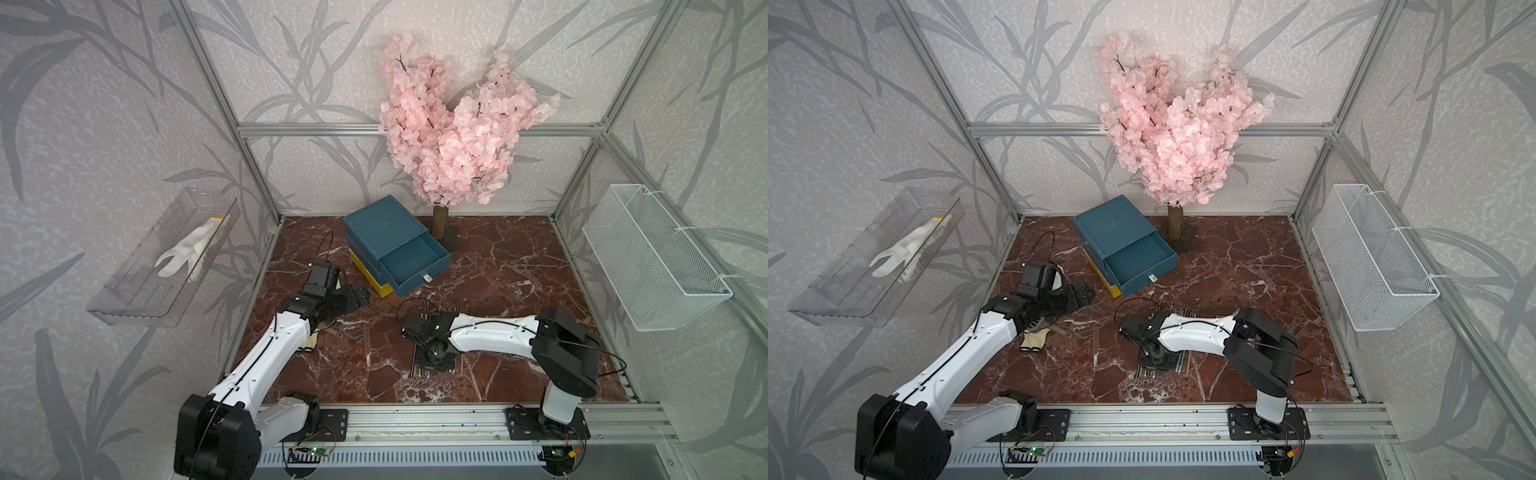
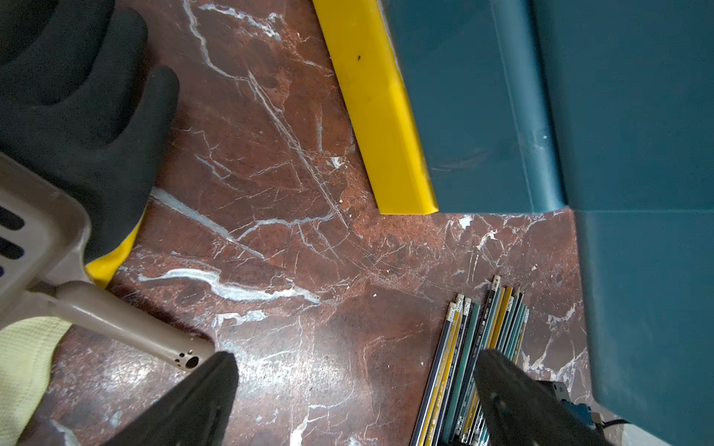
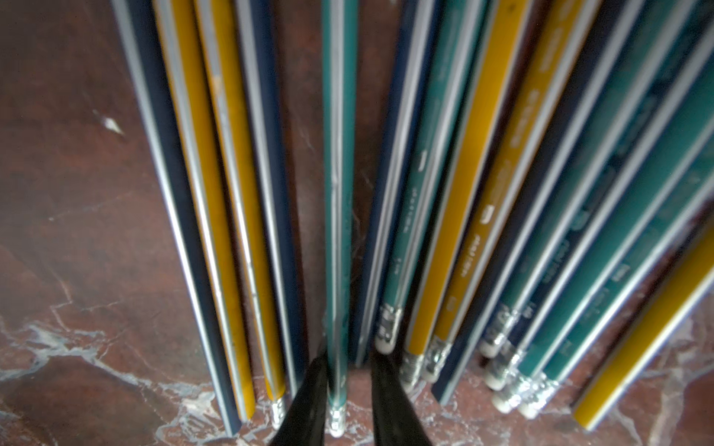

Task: Please place the pencils in the drawer according to their color
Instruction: Pick up the pencil from the center of the board.

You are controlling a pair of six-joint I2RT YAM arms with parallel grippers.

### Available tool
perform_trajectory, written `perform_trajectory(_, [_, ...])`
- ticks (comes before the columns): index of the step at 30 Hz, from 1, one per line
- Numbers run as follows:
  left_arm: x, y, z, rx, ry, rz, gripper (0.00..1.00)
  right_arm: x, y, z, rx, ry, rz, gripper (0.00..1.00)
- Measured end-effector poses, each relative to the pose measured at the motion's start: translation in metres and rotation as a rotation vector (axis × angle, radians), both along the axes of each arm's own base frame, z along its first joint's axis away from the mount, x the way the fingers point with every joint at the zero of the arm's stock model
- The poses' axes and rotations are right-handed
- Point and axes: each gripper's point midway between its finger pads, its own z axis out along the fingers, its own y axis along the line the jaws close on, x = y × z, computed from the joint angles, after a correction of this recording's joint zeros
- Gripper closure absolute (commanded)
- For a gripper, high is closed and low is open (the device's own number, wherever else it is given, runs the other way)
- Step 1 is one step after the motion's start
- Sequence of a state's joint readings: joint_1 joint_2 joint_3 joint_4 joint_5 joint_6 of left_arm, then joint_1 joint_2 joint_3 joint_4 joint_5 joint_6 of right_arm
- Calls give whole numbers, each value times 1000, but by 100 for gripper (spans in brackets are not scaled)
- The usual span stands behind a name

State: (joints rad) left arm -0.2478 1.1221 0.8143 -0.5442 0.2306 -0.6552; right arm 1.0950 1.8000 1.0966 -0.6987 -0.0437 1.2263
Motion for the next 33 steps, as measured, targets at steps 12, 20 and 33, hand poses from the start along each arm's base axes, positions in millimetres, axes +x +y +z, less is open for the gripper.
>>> perform_trajectory(12, [-7, 3, 3, -12, -24, 14, 0, -11, -5, 0, 2, 41, 38, 77])
perform_trajectory(20, [-7, 3, 0, -9, -16, 15, 0, -18, -5, 0, 1, 62, 66, 72])
perform_trajectory(33, [-7, 3, -3, -6, -5, 15, 0, -22, -8, -1, -24, 87, 93, 80])
